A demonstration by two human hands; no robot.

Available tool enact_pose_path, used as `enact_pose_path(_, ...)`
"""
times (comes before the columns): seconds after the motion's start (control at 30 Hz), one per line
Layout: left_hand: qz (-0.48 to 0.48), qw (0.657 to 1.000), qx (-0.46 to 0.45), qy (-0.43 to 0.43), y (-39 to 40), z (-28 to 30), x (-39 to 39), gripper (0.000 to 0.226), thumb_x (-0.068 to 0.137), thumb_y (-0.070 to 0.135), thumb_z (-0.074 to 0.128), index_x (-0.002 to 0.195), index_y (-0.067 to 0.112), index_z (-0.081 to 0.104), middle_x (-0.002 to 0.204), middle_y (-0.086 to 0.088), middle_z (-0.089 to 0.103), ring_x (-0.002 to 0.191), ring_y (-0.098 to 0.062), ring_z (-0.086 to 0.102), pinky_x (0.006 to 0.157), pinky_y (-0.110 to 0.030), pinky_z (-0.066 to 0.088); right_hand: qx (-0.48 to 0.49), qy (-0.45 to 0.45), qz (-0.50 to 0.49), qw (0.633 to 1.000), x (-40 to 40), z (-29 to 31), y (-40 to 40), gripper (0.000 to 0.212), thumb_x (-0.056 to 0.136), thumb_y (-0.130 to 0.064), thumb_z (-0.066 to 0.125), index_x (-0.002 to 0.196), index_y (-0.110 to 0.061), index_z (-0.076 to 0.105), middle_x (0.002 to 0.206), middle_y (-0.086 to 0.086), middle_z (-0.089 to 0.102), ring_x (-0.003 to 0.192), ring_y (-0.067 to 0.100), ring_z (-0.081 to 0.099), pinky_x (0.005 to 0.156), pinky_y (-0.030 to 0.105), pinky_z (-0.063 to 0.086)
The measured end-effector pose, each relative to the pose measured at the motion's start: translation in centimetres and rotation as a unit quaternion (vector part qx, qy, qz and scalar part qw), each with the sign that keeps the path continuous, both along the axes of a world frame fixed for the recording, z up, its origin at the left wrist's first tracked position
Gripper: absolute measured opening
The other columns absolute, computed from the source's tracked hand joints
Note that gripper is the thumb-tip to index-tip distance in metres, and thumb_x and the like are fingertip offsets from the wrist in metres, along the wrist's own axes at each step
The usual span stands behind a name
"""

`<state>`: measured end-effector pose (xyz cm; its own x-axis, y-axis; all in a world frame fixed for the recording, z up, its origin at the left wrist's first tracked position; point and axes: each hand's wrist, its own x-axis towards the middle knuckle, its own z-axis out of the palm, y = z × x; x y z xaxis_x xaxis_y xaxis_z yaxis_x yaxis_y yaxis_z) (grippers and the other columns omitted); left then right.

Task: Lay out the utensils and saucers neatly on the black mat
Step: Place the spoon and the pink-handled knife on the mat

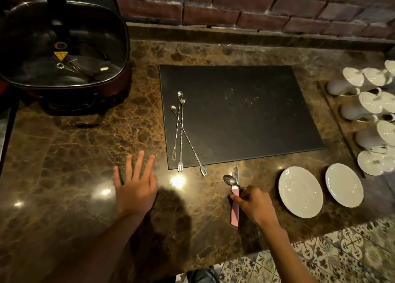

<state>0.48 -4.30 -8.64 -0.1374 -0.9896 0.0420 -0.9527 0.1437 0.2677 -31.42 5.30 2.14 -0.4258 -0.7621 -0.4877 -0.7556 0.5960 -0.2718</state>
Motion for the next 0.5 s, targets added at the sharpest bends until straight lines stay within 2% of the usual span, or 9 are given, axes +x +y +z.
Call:
enact_pose_path(0.07, -0.006, 1.0, -0.013, 0.003, 0.1, -0.3, 0.1, 0.057, 0.106, 0.042, 0.025, 0.163, 0.038, 0.024, 0.172, 0.003, 0.025, 0.159, -0.028, 0.023, 0.125, -0.06, 0.011, -0.034, 0.007, -0.023, 0.999, 0.3, -0.2, 0.8, 0.031, 0.092, -0.045, 0.064, 0.084, -0.016, 0.067, 0.076, -0.002, 0.069, 0.068, 0.015, 0.063, 0.058, 0.03, 0.048)
enact_pose_path(0.13, -0.016, 0.999, -0.034, -0.002, 0.1, -0.7, 0.3, 0.058, 0.107, 0.042, 0.026, 0.164, 0.036, 0.023, 0.172, 0.002, 0.025, 0.159, -0.03, 0.024, 0.125, -0.061, 0.012, -0.066, 0.027, -0.031, 0.997, -0.1, -0.1, 1.1, 0.022, 0.094, -0.035, 0.063, 0.099, -0.014, 0.068, 0.094, 0.003, 0.071, 0.079, 0.018, 0.065, 0.069, 0.031, 0.052)
enact_pose_path(0.23, -0.024, 0.998, -0.05, -0.016, 0.1, -1.1, 0.6, 0.058, 0.107, 0.041, 0.027, 0.165, 0.034, 0.022, 0.173, 0.0, 0.024, 0.159, -0.032, 0.024, 0.125, -0.061, 0.012, -0.06, 0.042, -0.019, 0.997, -1.5, -0.1, 1.1, 0.025, 0.093, -0.025, 0.067, 0.114, -0.012, 0.067, 0.114, 0.006, 0.064, 0.098, 0.024, 0.064, 0.083, 0.035, 0.053)
enact_pose_path(0.4, -0.027, 0.997, -0.059, -0.03, 0.1, -1.3, 0.6, 0.057, 0.108, 0.04, 0.028, 0.165, 0.032, 0.021, 0.173, -0.003, 0.025, 0.159, -0.033, 0.024, 0.125, -0.062, 0.012, -0.016, 0.057, 0.034, 0.998, -2.8, -0.8, 1.0, 0.018, 0.095, -0.018, 0.063, 0.112, -0.01, 0.065, 0.117, 0.008, 0.062, 0.096, 0.025, 0.064, 0.079, 0.029, 0.049)
enact_pose_path(0.5, -0.024, 0.997, -0.059, -0.037, 0.1, -1.2, 0.5, 0.057, 0.109, 0.039, 0.027, 0.165, 0.031, 0.021, 0.172, -0.003, 0.026, 0.158, -0.033, 0.026, 0.125, -0.062, 0.012, 0.02, 0.063, 0.079, 0.995, -3.2, -1.2, 1.0, 0.022, 0.095, -0.014, 0.06, 0.117, -0.011, 0.058, 0.123, 0.009, 0.056, 0.098, 0.026, 0.063, 0.084, 0.032, 0.052)
